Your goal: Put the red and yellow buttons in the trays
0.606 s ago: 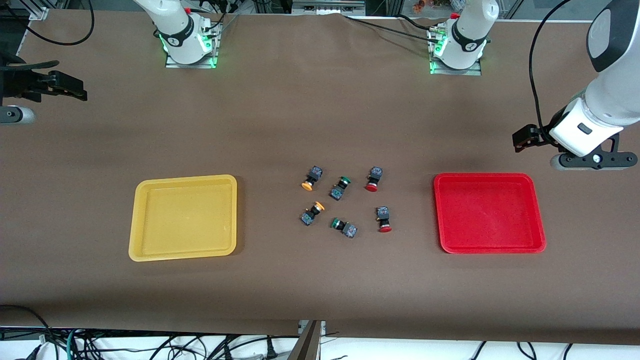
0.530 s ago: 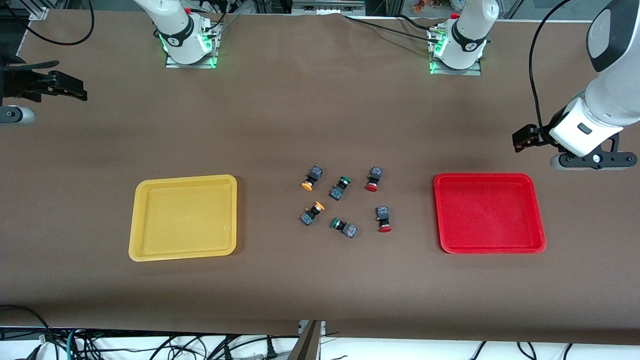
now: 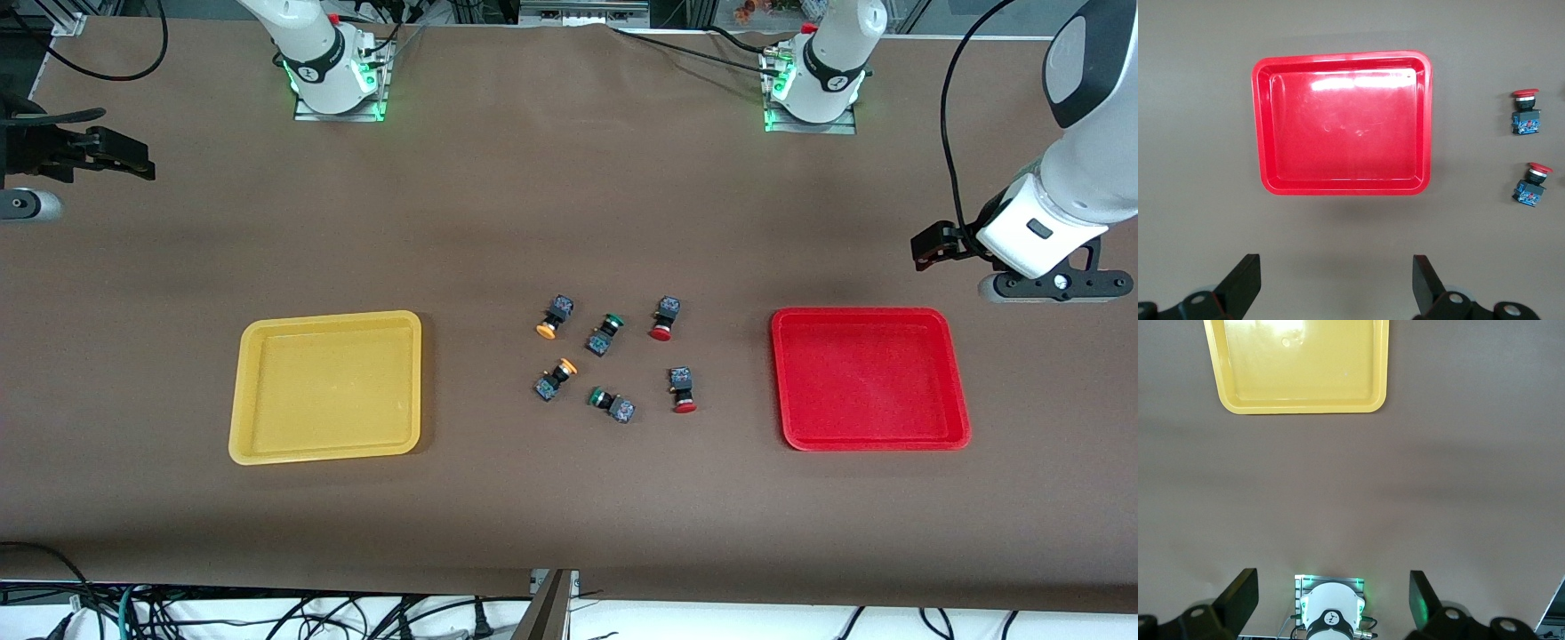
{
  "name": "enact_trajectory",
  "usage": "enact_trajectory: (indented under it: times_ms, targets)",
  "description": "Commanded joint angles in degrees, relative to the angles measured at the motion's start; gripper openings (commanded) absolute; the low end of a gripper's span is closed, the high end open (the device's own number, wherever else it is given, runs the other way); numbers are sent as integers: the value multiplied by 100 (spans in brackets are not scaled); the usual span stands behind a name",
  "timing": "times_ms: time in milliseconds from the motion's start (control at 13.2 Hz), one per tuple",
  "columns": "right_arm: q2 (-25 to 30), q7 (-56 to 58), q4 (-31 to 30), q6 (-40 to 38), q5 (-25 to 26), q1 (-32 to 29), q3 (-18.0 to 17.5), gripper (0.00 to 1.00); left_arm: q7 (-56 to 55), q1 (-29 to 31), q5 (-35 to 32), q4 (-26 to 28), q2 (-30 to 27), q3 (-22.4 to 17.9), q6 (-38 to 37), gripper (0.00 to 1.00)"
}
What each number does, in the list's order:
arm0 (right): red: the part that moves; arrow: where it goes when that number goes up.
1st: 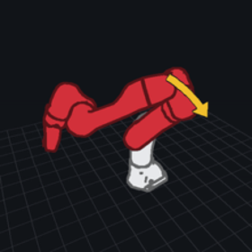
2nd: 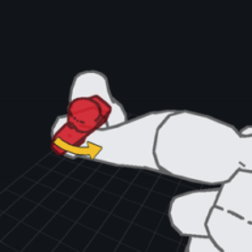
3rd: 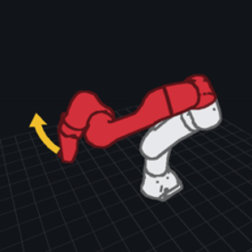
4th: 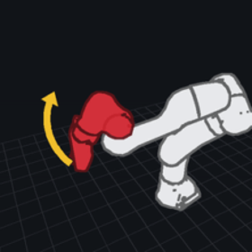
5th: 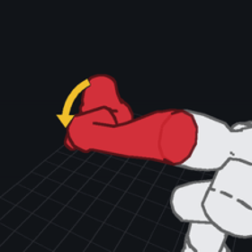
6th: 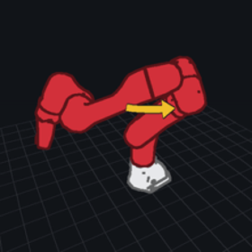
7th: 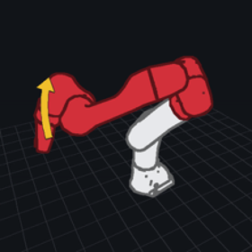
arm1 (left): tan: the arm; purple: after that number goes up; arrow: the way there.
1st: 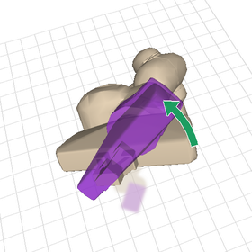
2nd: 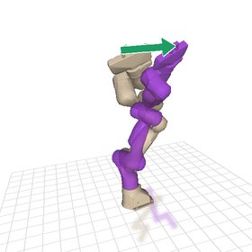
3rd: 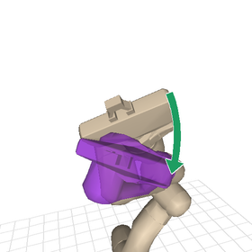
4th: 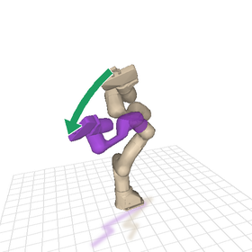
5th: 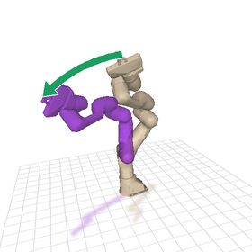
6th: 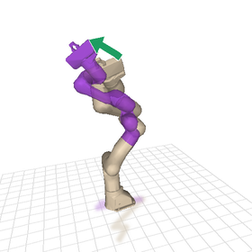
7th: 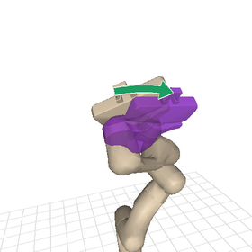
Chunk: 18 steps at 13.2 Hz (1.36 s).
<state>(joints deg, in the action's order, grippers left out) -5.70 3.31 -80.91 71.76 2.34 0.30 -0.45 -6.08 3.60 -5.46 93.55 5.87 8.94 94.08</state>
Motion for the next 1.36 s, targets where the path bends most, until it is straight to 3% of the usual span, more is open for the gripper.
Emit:
enact_trajectory:
  times_ms: [0,227,530,758,1061,1288]
  targets:
    - [-150,55,57,14,3,22,28,100,-24,-17,124,-21,19,-15,14,100]
    - [-501,64,48,57,-41,66,-16,100,-24,-306,124,-56,290,2,14,100]
    - [-1134,-58,49,434,-207,425,-42,100,55,-885,116,-785,1598,55,22,100]
    - [-1740,-1144,40,1250,-313,821,-42,100,-382,-1579,133,-1180,2521,55,889,100]
    - [-2540,-2858,40,2419,-726,1550,-42,100,-2192,-2196,107,-1077,2805,47,1858,100]
    - [-2927,-3800,40,3088,-866,2025,-42,100,-2283,-2267,107,-804,3059,55,1973,100]
